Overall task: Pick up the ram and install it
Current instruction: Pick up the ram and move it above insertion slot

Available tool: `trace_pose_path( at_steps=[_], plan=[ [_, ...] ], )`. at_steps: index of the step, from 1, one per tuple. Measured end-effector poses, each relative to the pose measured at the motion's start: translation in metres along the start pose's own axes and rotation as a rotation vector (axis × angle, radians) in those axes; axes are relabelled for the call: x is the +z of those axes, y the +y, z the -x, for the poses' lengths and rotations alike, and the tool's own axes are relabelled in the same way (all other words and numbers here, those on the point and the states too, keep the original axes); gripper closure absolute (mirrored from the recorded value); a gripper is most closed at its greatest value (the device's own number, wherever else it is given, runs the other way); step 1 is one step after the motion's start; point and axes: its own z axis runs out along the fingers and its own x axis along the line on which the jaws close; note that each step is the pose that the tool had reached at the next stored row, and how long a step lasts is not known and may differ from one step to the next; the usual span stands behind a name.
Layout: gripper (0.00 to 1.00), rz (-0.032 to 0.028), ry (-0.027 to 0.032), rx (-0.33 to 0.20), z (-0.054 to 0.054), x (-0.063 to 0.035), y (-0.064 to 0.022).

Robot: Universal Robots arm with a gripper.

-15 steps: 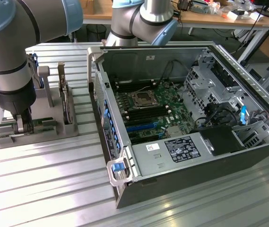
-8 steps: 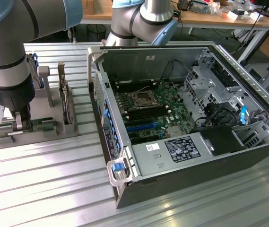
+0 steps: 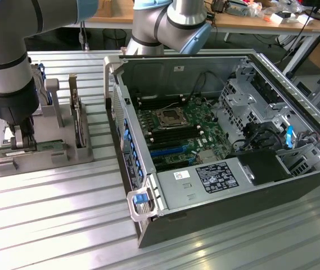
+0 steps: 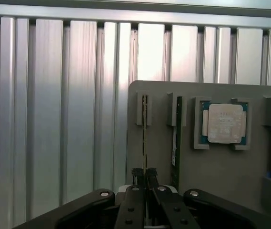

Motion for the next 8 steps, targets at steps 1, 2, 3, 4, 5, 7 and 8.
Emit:
trace_pose_path(
  at_steps=[1, 2, 3, 4, 5, 7, 8],
  plan=[
    [0.87, 0.0000, 0.0000, 0.000, 0.000, -0.0041, 0.0002],
    [0.87, 0.0001, 0.0001, 0.000, 0.000, -0.0063, 0.0003],
    [0.87, 0.0000, 0.0000, 0.000, 0.000, -0.0078, 0.0003],
    [0.87, 0.0000, 0.0000, 0.000, 0.000, -0.0089, 0.0004],
    [0.87, 0.0001, 0.0001, 0.000, 0.000, -0.0107, 0.0005],
    [0.87, 0.0000, 0.0001, 0.000, 0.000, -0.0131, 0.0006],
    [0.87, 0.0000, 0.0000, 0.000, 0.000, -0.0144, 0.0006]
  ],
)
